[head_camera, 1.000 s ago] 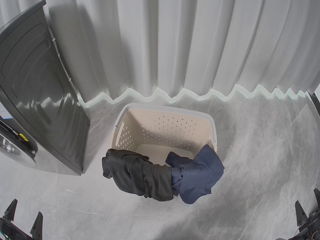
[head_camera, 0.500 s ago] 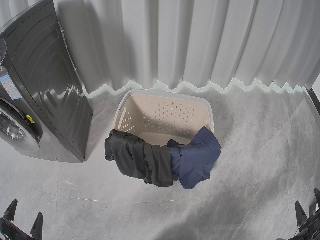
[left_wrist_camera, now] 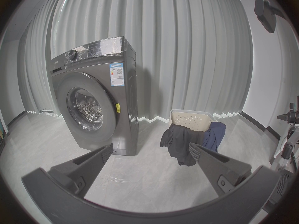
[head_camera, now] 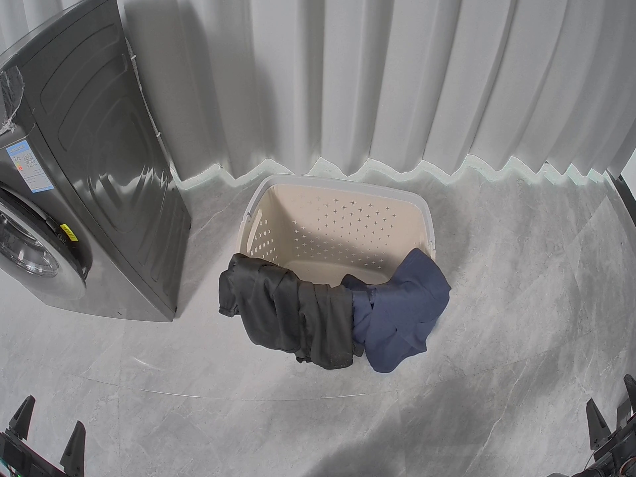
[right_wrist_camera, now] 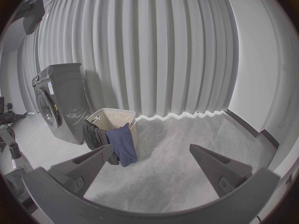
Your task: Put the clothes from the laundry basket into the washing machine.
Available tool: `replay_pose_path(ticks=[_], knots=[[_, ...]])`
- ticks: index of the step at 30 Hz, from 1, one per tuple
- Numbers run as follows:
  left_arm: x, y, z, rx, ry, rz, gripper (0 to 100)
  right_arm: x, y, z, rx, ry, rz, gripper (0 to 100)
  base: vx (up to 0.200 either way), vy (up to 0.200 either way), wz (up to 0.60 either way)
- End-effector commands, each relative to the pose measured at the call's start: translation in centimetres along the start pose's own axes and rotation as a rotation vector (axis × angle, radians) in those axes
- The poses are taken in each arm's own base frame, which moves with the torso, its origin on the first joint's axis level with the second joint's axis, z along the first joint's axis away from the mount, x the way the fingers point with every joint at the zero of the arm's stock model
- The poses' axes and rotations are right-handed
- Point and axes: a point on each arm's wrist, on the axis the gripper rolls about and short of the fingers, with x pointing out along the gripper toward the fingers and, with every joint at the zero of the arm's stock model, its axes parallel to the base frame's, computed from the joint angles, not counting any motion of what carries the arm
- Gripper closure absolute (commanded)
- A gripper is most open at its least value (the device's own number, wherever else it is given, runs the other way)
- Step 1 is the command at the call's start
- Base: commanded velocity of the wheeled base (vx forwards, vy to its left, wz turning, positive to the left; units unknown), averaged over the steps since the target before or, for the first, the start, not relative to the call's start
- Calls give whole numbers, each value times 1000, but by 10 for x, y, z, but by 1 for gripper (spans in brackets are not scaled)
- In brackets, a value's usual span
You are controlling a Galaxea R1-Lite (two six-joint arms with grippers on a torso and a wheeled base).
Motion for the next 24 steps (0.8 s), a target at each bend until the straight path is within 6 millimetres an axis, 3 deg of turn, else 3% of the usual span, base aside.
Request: replay_pose_path(ticks=[1,24], knots=[[0,0,-5,0,-2,1,0,1,0,-5,0,10,1,0,0,200,0],[0,0,-5,-5,-2,-2,0,1,0,-5,-1,10,1,0,0,200,0]])
